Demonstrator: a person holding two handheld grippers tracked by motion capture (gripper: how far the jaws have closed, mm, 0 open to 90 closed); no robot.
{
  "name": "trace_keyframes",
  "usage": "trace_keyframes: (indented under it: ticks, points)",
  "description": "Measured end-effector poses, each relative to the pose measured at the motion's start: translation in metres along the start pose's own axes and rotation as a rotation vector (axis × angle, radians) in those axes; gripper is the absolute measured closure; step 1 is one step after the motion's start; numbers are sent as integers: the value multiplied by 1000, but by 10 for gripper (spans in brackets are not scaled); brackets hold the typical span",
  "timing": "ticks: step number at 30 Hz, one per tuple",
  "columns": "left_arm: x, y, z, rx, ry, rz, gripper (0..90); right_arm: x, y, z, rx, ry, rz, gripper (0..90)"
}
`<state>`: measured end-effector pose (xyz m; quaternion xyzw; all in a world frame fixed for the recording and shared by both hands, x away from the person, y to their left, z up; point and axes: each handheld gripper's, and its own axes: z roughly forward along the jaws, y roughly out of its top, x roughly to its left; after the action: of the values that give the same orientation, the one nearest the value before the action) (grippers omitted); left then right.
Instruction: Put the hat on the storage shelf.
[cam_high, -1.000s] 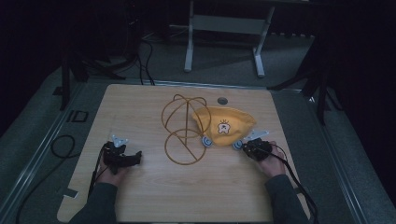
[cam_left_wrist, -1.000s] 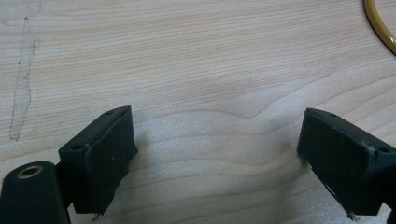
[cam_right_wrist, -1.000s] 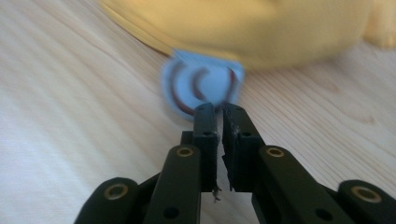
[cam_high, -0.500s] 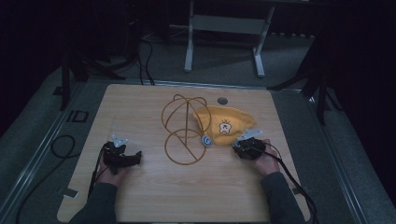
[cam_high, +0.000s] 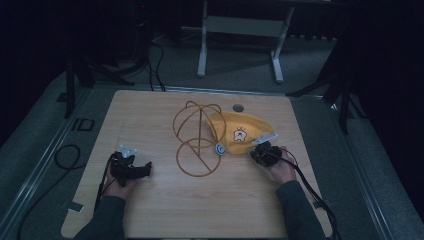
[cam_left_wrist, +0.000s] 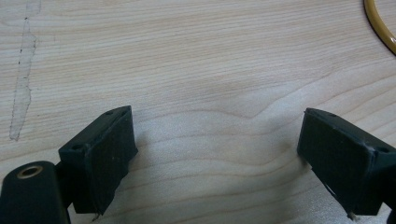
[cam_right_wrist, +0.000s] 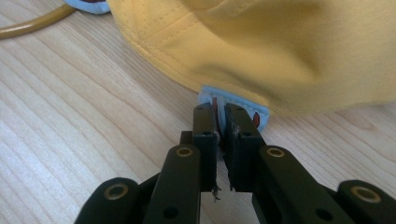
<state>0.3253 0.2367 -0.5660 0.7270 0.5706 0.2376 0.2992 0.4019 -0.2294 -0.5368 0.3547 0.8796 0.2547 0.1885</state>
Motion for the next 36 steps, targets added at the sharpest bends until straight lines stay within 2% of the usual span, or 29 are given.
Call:
trace_keyframes:
  ticks: [8,23,30,36]
  points:
    - [0,0,0,0,0,0,115,4,5,-13,-39,9,13,844]
    - [0,0,0,-1,0,-2,115,2,41,-60,-187,-8,8,846]
    - [0,0,0,-1,1,0,115,-4,61,-84,-270,-23,10,848]
    - [0,0,0,-1,1,-1,115,-10,67,-100,-335,-27,41,848]
